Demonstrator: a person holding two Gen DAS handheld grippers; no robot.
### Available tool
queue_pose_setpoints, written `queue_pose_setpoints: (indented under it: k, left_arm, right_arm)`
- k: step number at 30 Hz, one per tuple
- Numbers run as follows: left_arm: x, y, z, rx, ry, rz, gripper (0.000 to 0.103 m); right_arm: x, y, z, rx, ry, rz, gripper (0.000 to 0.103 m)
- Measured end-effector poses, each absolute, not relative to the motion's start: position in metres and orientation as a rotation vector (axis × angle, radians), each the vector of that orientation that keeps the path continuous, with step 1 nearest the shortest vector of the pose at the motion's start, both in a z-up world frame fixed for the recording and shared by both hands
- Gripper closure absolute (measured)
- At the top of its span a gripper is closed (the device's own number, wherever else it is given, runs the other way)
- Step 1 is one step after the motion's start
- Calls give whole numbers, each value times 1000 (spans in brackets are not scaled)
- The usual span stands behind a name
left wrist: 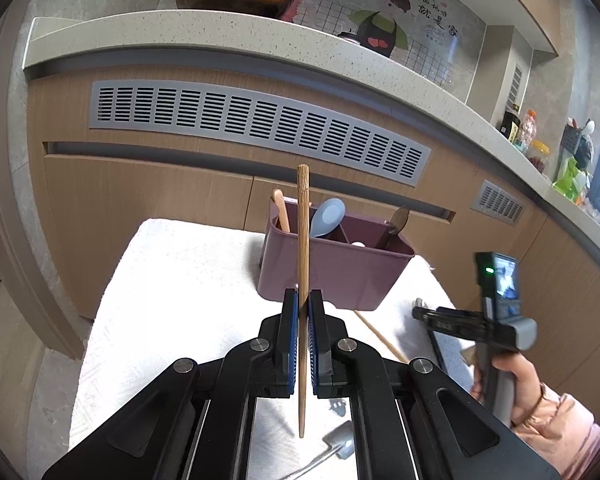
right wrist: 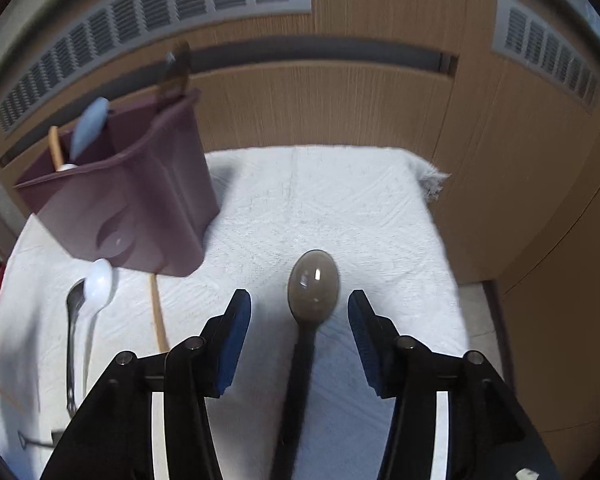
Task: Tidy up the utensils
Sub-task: 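Raise the chopstick and the grey spoon above the maroon holder with both tools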
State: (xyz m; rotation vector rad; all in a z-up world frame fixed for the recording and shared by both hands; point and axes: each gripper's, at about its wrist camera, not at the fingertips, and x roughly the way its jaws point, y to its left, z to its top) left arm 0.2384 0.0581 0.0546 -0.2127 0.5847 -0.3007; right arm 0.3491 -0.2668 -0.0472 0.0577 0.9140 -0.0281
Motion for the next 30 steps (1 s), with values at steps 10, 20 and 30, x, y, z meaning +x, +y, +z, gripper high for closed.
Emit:
queue_pose_setpoints:
  k: [10, 20, 30]
  left_arm:
    - [241, 63, 49, -241, 592, -294, 98]
    - [235, 50, 59, -216, 581, -310, 98]
    - [236, 50, 60, -208, 582, -307, 98]
  right_arm:
    - [334, -260, -44, 42, 909, -5, 99]
    - [267, -248, 14, 21, 751, 198, 101]
    - [307, -268, -34, 44, 858, 27, 63]
